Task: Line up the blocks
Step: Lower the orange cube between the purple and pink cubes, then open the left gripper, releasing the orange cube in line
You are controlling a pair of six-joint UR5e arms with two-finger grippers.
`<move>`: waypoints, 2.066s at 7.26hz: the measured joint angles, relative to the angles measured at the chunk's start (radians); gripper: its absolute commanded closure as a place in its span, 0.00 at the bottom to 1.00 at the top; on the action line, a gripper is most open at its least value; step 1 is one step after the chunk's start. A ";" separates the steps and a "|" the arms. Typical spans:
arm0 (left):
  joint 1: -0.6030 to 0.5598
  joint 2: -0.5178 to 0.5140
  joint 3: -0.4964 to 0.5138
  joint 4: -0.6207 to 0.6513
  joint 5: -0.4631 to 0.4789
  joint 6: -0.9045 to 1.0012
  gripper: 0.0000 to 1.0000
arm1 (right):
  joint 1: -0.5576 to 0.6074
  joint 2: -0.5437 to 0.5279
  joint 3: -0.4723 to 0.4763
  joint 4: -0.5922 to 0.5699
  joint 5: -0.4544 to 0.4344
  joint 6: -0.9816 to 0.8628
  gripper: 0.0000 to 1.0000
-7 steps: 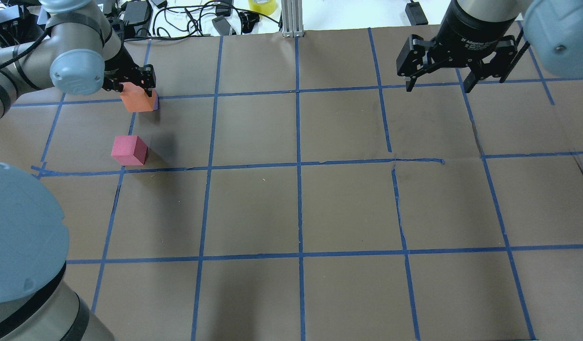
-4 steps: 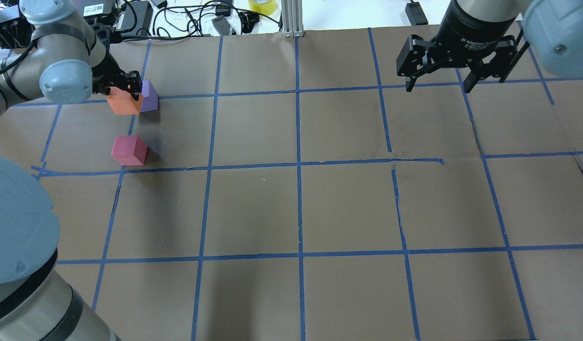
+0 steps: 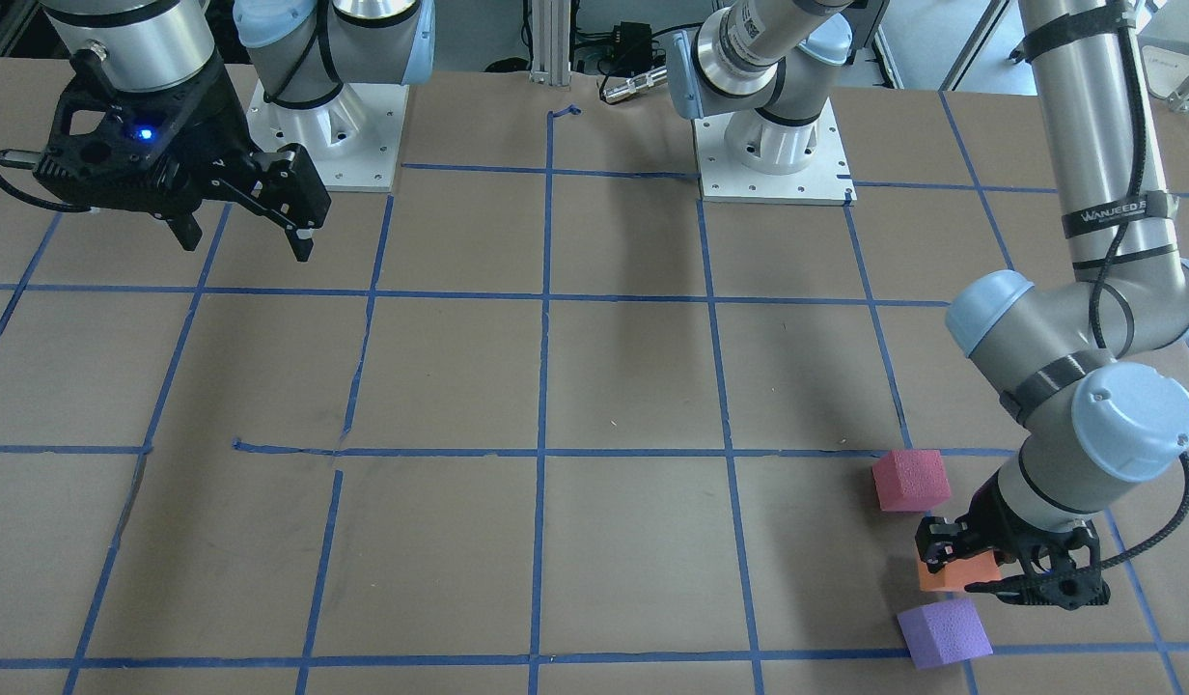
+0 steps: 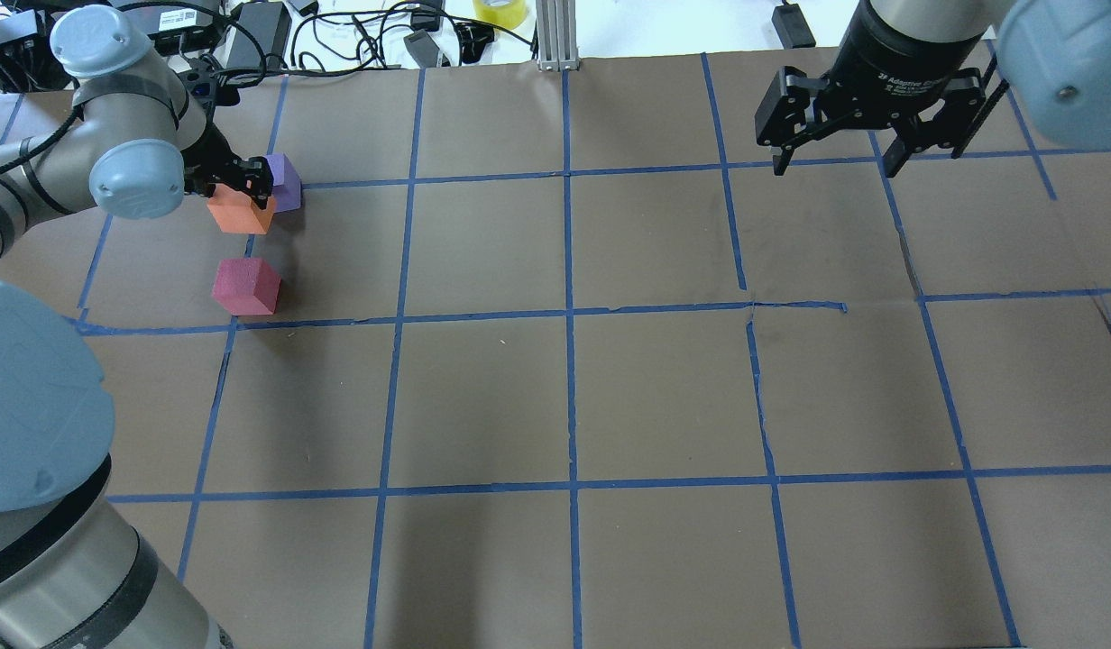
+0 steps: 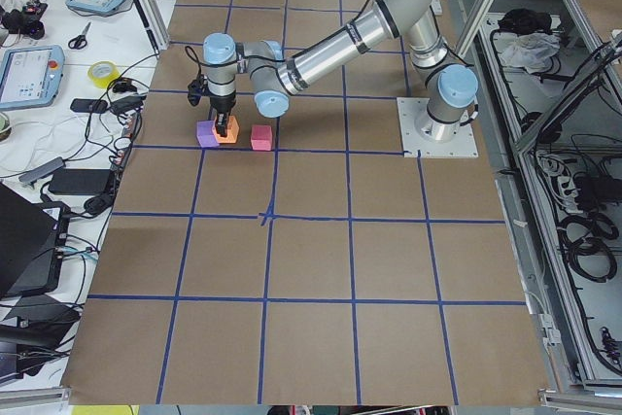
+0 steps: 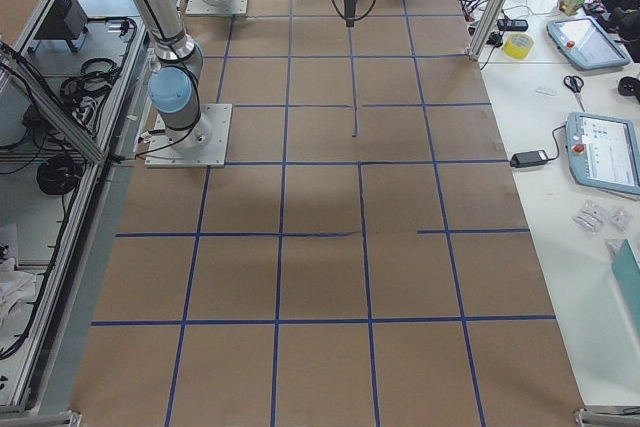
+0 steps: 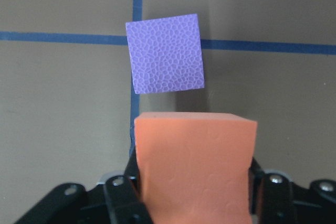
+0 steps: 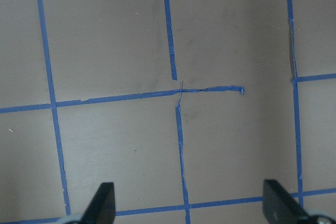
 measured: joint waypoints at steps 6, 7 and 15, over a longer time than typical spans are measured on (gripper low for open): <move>0.001 -0.025 -0.022 0.067 -0.040 0.002 0.76 | 0.001 -0.001 0.000 0.000 0.000 -0.007 0.00; 0.002 -0.027 -0.026 0.080 -0.040 -0.001 0.76 | 0.001 0.000 0.000 0.000 0.000 -0.007 0.00; 0.010 -0.028 -0.086 0.156 -0.042 -0.020 0.75 | 0.000 -0.001 0.000 0.000 0.000 -0.008 0.00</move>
